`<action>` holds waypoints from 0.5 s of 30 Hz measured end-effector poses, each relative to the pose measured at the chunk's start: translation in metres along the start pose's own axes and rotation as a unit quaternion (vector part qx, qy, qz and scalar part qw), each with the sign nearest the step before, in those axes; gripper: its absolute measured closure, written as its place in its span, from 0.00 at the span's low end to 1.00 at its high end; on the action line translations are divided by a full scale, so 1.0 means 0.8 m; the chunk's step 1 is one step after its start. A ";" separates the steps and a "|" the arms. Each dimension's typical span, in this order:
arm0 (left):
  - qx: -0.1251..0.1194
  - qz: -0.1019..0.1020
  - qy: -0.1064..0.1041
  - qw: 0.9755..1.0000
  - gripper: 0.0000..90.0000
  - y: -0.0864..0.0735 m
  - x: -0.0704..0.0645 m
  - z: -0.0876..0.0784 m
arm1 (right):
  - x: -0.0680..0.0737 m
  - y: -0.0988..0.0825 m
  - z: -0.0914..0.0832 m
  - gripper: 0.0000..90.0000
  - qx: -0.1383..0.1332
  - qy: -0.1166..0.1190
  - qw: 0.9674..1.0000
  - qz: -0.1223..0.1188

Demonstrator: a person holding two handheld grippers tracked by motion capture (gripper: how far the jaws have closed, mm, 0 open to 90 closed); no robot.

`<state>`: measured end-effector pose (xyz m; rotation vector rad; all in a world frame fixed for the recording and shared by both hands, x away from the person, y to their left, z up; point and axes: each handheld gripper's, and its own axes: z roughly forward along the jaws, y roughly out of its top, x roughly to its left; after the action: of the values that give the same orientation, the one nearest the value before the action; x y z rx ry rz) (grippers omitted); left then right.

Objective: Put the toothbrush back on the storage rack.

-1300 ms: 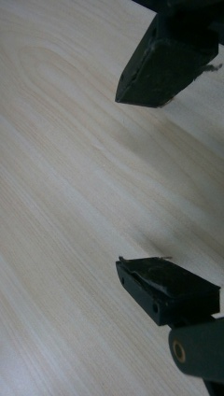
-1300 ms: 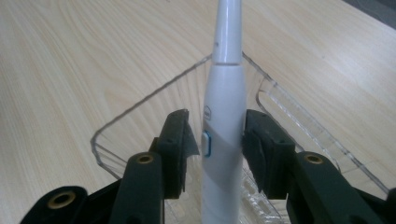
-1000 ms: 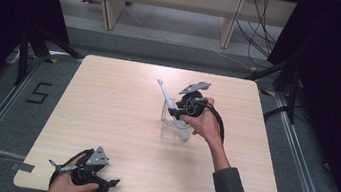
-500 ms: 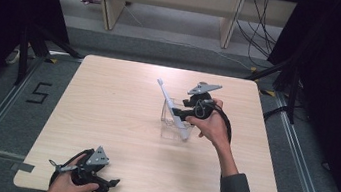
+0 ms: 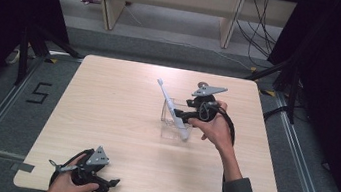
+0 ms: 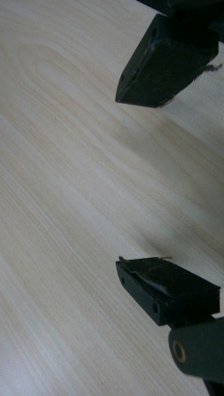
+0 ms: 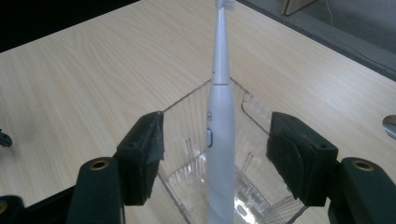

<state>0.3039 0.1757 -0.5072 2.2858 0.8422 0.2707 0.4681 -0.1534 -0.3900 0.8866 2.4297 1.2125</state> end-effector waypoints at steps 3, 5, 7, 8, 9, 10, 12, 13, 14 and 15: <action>-0.004 -0.001 0.001 1.000 0.17 0.000 0.000 0.000 | 0.003 0.000 -0.002 0.39 0.006 0.001 1.000 0.005; -0.004 0.000 0.000 1.000 0.17 0.000 0.000 0.000 | 0.003 -0.001 -0.005 0.38 0.005 -0.004 1.000 0.004; -0.004 0.000 0.003 1.000 0.17 0.000 0.000 0.000 | 0.003 -0.003 -0.007 0.37 0.003 -0.005 1.000 0.008; -0.004 0.000 0.000 1.000 0.17 0.000 -0.001 0.000 | 0.003 -0.004 -0.008 0.37 0.000 -0.006 1.000 0.008; -0.004 0.000 0.004 1.000 0.17 0.000 0.000 0.000 | 0.002 -0.005 -0.009 0.36 0.001 -0.007 1.000 0.011; -0.003 0.001 0.004 1.000 0.17 0.000 0.000 0.000 | 0.002 -0.006 -0.011 0.36 0.000 -0.007 1.000 0.005; -0.004 -0.003 0.001 1.000 0.17 -0.001 -0.001 0.000 | 0.003 -0.009 -0.015 0.35 -0.002 -0.008 1.000 0.009; -0.004 -0.001 0.001 1.000 0.17 0.000 0.000 0.000 | 0.004 -0.011 -0.017 0.35 -0.001 -0.008 1.000 0.014; -0.005 -0.001 0.001 1.000 0.17 0.000 -0.001 0.000 | 0.003 -0.013 -0.017 0.35 -0.011 -0.010 1.000 0.001; -0.005 0.000 0.002 1.000 0.17 0.000 0.000 0.001 | 0.005 -0.014 -0.020 0.35 -0.007 -0.013 1.000 0.011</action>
<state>0.3036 0.1754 -0.5078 2.2769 0.8426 0.2792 0.4528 -0.1660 -0.3893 0.9210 2.3943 1.2181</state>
